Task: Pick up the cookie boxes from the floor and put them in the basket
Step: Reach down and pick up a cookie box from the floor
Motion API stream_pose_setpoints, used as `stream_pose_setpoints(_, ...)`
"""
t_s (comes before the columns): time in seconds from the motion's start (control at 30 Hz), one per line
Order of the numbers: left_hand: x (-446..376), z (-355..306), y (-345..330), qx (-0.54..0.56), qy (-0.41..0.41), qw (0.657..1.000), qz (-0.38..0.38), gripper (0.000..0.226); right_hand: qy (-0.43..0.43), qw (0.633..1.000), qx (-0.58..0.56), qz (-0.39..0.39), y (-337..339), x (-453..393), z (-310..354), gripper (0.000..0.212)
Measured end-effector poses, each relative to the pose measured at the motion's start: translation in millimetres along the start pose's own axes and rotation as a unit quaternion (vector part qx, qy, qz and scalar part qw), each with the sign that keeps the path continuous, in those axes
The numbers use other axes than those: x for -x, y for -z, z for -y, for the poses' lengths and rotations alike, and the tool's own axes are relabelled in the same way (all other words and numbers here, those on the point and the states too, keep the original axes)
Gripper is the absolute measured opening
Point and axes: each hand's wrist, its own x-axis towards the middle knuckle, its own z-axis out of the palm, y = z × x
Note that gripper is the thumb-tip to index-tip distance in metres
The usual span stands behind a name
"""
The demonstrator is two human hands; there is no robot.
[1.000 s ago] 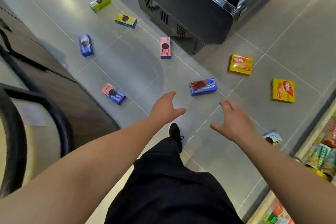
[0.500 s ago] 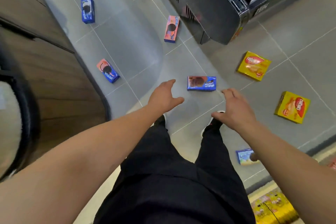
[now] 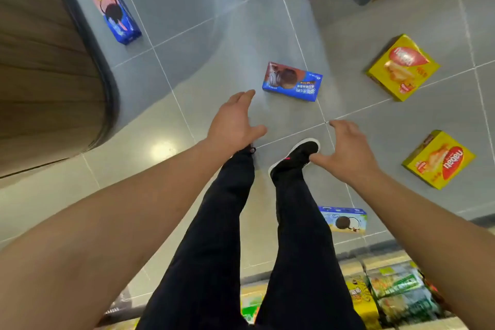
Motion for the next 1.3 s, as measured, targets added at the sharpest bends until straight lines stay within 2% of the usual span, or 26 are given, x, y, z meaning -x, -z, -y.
stream_pose_setpoints(0.27,-135,69,-99,-0.028,-0.01,1.0,0.005,0.098,-0.003,1.0,0.001,-0.006,-94,-156,-35,0.092)
stream_pose_setpoints(0.47,-240,113,-172,-0.049,-0.051,0.997,0.023,0.106,-0.014,0.999,0.019,-0.044,-156,-272,-69,0.097)
stream_pose_setpoints(0.7,-362,132,-223,-0.122,-0.131,0.984,-0.012,0.123,0.023,0.984,0.157,-0.085,-190,-388,-96,0.128)
stream_pose_setpoints(0.83,-398,135,-244,-0.171,-0.163,0.971,-0.027,0.125,0.023,0.974,0.197,-0.107,-204,-416,-108,0.131)
stream_pose_setpoints(0.93,-404,137,-247,-0.181,-0.185,0.965,-0.052,0.119,0.035,0.975,0.185,-0.121,-207,-418,-111,0.125)
stream_pose_setpoints(1.1,-345,142,-229,-0.157,-0.162,0.974,-0.016,0.118,0.053,0.975,0.211,-0.051,-194,-368,-95,0.127)
stream_pose_setpoints(1.3,-215,127,-129,-0.13,-0.128,0.983,0.007,0.115,0.092,0.969,0.227,-0.014,-131,-249,-21,0.125)
